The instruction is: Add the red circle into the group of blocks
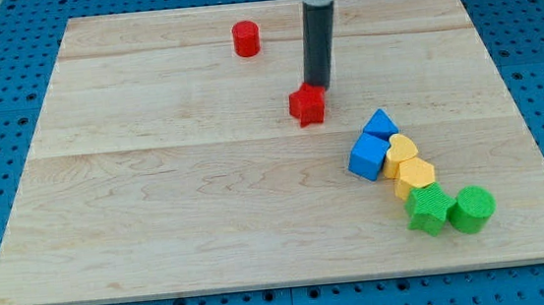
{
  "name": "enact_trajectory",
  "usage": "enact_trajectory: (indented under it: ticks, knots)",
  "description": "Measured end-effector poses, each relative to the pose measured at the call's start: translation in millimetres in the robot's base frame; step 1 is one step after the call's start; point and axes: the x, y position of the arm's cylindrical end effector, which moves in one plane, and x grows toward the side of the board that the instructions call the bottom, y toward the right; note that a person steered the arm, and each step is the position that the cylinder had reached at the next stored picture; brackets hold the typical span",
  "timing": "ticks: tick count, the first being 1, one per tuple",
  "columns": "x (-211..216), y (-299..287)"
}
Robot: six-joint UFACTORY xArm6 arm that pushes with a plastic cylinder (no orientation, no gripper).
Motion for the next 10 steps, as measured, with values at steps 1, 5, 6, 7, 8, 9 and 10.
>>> enact_trajectory:
  ticks: [1,5,6,7,8,9,10]
  knots:
    - [-25.4,-24.7]
    - [0.4,-32.8]
    - [-41.5,38.2]
    - [-119.6,45.2]
    - [-138.3,-3.3]
    - [-143.0,-67.1]
    - [-103.8,-67.3]
